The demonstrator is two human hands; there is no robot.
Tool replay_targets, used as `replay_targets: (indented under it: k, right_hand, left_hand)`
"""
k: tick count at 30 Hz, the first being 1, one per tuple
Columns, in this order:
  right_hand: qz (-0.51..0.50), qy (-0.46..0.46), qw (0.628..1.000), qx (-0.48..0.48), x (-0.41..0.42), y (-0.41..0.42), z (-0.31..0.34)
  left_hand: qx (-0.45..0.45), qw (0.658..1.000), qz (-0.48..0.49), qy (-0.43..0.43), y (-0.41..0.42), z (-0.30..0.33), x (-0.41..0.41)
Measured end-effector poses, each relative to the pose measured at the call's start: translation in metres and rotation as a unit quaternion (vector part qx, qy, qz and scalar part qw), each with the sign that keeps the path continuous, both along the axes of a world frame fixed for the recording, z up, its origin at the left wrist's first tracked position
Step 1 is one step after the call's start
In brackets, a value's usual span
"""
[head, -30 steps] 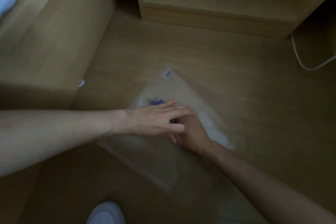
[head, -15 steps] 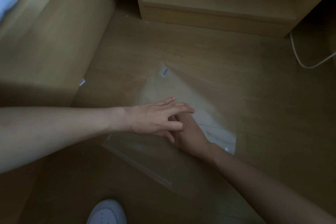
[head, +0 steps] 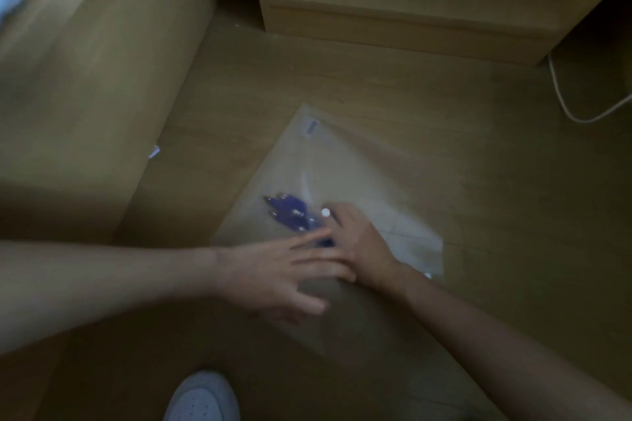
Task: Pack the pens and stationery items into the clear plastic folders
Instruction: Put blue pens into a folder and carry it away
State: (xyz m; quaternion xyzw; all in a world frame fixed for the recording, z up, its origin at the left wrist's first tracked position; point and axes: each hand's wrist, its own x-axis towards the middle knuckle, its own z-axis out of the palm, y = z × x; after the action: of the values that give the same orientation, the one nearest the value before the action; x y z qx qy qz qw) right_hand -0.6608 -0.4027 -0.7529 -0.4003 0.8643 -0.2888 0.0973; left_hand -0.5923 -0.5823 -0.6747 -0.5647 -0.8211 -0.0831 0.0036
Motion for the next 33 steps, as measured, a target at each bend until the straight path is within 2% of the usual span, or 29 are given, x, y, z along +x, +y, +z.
replay_targets:
  k: [4, 9, 14, 20, 24, 29, 33]
  right_hand:
    - [0.031, 0.087, 0.995, 0.027, -0.001, 0.000, -0.003]
    - [0.028, 0.084, 0.995, 0.043, 0.000, 0.001, -0.002]
    - [0.031, 0.063, 0.996, 0.057, -0.001, -0.001, 0.002]
    - [0.031, 0.075, 0.996, 0.047, 0.000, 0.002, 0.002]
    - [0.039, 0.047, 0.996, 0.063, -0.002, 0.004, 0.002]
    - [0.030, 0.046, 0.997, 0.046, -0.001, 0.006, 0.002]
    - [0.042, 0.043, 0.997, 0.046, -0.003, 0.005, 0.000]
  left_hand:
    - [-0.021, 0.999, 0.008, 0.038, 0.001, -0.006, 0.023]
    - [-0.053, 0.995, 0.061, 0.063, 0.010, -0.007, 0.029]
    - [-0.052, 0.982, 0.178, 0.022, 0.013, -0.013, 0.046]
    - [-0.086, 0.971, 0.224, 0.010, 0.017, -0.016, 0.055]
    - [-0.061, 0.967, 0.247, 0.000, 0.012, -0.017, 0.058]
    - [0.040, 0.951, 0.303, -0.047, -0.008, -0.016, 0.056]
    - [0.049, 0.965, 0.253, -0.040, -0.017, -0.018, 0.039]
